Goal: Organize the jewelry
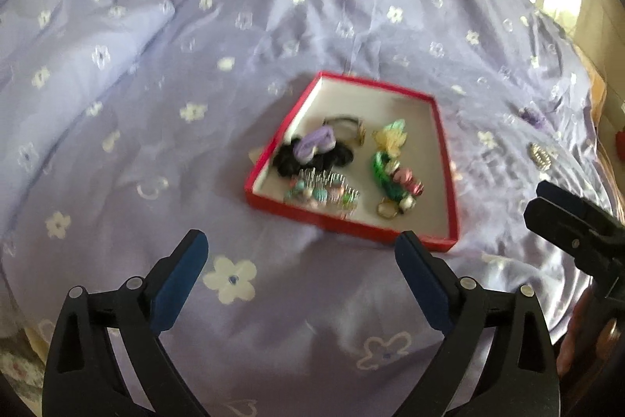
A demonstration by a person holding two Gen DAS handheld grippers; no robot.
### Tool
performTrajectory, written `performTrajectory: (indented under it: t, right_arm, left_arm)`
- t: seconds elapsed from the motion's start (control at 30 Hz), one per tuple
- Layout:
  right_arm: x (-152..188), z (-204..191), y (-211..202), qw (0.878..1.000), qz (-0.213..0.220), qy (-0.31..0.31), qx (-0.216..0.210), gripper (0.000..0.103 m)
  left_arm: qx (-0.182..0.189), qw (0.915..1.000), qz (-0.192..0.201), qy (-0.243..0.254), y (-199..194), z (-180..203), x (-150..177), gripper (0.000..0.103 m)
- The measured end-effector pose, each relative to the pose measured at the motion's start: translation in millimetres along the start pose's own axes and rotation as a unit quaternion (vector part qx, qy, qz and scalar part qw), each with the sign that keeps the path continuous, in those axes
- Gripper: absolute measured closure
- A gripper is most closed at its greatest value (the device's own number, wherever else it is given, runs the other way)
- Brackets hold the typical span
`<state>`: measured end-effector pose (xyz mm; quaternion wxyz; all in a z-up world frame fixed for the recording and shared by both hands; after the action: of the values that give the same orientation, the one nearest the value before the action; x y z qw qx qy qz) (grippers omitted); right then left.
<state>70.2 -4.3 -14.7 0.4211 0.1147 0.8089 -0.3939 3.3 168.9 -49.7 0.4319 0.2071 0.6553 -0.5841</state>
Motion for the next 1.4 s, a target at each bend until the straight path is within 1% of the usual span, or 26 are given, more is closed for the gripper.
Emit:
performTrajectory:
  t: [0.03, 0.07, 0.13, 0.2, 0.3, 0.4, 0.53, 0.63, 1.0, 1.4]
  right_arm:
    - [-5, -3, -5, 1.0, 0.007, -0.009, 0.001, 0.005]
    - [-10, -5, -12, 1.0, 0.016, -0.018, 0.003, 0.001]
    - [-16, -6, -19, 0.999, 0.029, -0.03, 0.013, 0.0]
    - [-14, -3, -17, 0.999, 0.028, -0.03, 0.023, 0.0]
    - [0, 6, -6, 0.999, 0.01, -0.015, 0.036, 0.0]
    - [18, 15, 6, 0.999, -0.007, -0.003, 0.046, 0.0]
    - [38, 19, 19, 0.998, -0.034, 0.004, 0.049, 0.0]
    - [46, 17, 22, 0.998, -0.039, 0.001, 0.051, 0.0]
    - [56, 11, 16, 0.998, -0.014, 0.0, 0.06, 0.0]
    - [49, 14, 9, 0.998, 0.002, 0.006, 0.065, 0.0]
  left_arm:
    - [-0.002, 0.9999, 0.01, 0.004, -5, 1, -4, 0.0]
    - [-0.005, 0.9997, 0.021, 0.009, -11, 3, -8, 0.0]
    - [-0.017, 0.9991, 0.034, 0.02, -16, 5, -14, 0.0]
    - [-0.02, 0.9988, 0.039, 0.024, -14, 6, -14, 0.0]
    - [-0.014, 0.9994, 0.024, 0.019, -4, 7, -6, 0.0]
    - [-0.022, 0.9994, 0.016, 0.02, 8, 8, 5, 0.0]
    - [-0.023, 0.9995, -0.004, 0.021, 21, 10, 20, 0.0]
    - [-0.026, 0.9993, -0.003, 0.028, 23, 13, 27, 0.0]
    - [-0.025, 0.999, 0.024, 0.029, 14, 13, 29, 0.0]
    - [-0.029, 0.9985, 0.033, 0.032, 3, 15, 27, 0.0]
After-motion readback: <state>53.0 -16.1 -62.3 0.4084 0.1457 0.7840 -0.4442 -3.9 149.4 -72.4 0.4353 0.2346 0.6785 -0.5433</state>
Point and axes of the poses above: each gripper's, at about its wrist camera, not at the fingertips, and y roughly the way its jaws point, z to its right, x to its underside, the point moved 5 cm from there along y, roughly the way its jaws point, and after that the axes turned 8 degrees about z, right-handed, at the moved point
